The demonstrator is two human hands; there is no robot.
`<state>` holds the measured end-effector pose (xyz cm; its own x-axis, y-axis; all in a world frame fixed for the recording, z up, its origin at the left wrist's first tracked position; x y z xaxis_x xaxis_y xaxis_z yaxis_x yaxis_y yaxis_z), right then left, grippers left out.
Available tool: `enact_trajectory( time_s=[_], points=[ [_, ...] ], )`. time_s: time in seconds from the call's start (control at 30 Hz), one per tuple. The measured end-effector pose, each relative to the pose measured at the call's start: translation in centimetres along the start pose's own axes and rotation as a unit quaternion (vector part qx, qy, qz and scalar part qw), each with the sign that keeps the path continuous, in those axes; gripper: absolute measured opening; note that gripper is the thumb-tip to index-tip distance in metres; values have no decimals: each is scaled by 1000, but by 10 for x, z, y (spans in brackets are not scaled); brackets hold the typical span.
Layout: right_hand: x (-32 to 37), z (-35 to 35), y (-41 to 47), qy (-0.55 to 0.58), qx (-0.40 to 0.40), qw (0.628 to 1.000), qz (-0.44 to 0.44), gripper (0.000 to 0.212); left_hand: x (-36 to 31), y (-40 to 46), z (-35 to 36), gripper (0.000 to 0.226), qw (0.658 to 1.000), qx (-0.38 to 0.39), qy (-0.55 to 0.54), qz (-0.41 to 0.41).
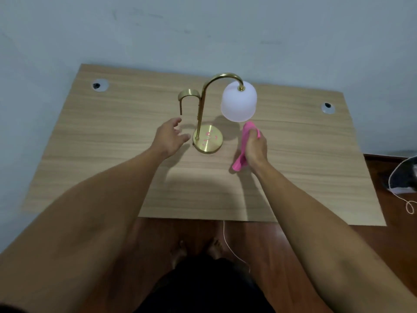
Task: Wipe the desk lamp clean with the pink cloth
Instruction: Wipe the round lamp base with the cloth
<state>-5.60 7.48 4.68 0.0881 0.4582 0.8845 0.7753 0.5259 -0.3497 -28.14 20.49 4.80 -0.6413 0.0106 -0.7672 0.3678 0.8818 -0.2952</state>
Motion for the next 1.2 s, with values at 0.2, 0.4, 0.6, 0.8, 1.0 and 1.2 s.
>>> enact_trajectory(
  time_s=[0.2,0.4,0.6,0.8,1.0,1.2],
  points=[
    [2,31,37,11,17,999,-44,38,31,14,46,93,991,25,129,-26],
    [-23,93,69,-45,183,978,-90,43,47,31,83,97,991,10,131,0],
    [-52,105,60,-373,364,791,-321,53,53,44,106,127,990,1,140,8],
    [-65,71,75,-345,388,746,-417,51,63,46,111,117,992,-30,122,18],
    [-60,95,72,-383,380,743,-395,58,63,45,111,116,993,-43,109,31],
    [-65,56,83,-371,392,718,-440,54,65,45,113,117,993,-40,106,28]
  ],
)
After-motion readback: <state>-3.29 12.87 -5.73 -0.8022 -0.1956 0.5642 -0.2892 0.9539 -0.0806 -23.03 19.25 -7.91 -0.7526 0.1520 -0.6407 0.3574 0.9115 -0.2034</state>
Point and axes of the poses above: each hand's wrist, its own y-axis towards the middle knuckle, its own z-axis out of the palm, x = y × z, the point moved 3 cm from there along y, towards the middle knuckle, and after that the axes turned 5 degrees about y, right-handed, at the moved point
